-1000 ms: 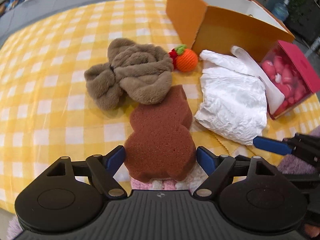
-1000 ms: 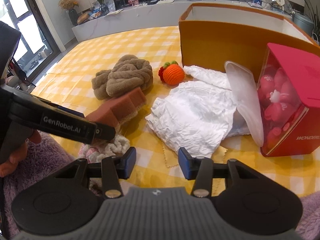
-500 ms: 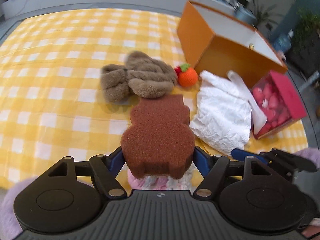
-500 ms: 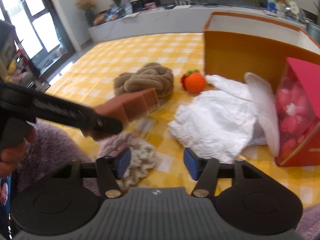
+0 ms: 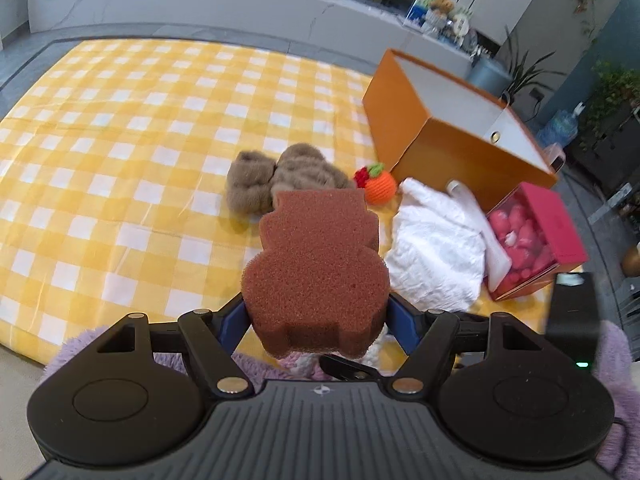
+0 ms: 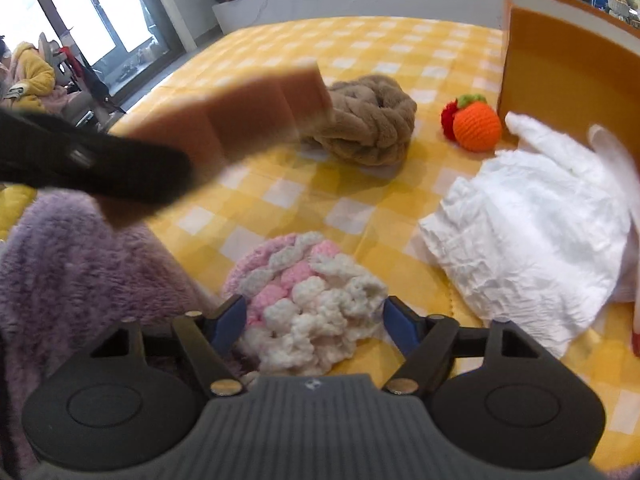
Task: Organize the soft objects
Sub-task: 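Lift the sponge with the left gripper while the right gripper grasps the pink-white crocheted item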
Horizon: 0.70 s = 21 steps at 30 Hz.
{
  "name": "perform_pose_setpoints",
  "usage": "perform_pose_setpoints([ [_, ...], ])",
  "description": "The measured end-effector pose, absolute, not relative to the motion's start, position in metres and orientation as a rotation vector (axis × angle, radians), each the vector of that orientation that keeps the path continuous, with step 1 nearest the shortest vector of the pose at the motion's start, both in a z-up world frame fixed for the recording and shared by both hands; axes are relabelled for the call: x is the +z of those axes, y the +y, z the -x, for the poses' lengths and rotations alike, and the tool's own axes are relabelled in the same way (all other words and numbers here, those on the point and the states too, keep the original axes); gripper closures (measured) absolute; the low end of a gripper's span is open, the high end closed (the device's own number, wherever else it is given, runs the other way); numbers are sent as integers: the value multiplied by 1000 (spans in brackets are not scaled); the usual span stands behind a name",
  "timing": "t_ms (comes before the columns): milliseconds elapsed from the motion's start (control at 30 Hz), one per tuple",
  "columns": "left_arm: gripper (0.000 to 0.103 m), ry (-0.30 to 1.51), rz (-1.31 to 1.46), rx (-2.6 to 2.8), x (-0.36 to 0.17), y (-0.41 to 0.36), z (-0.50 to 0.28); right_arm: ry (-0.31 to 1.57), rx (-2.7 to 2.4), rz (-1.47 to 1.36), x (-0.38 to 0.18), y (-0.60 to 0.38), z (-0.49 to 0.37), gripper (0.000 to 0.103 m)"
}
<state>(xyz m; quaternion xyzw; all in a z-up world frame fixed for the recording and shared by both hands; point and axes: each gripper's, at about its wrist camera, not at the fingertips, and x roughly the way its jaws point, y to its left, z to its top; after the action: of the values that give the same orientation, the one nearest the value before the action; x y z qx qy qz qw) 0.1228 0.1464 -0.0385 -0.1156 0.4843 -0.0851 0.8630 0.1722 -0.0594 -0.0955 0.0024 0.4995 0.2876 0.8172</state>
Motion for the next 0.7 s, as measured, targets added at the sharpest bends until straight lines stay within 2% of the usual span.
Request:
perform_pose_setpoints([
  [133,20,998,230,-166,-35,144,-119,1045,604,12,-97,-59,-170,45],
  [333,20,997,268,-183,-33,139,-112,1015,601,55,-92,-58,-156,70],
  [400,20,990,257,-181,-31,135,-108,998,597,63,-88,-59,-151,81],
  [500,20,981,244,-169,-27,130,-100,982,599,37,-80,-67,-145,89],
  [700,20,955,230,-162,-17,118,-88,904,566,13,-56,-87,-132,90],
])
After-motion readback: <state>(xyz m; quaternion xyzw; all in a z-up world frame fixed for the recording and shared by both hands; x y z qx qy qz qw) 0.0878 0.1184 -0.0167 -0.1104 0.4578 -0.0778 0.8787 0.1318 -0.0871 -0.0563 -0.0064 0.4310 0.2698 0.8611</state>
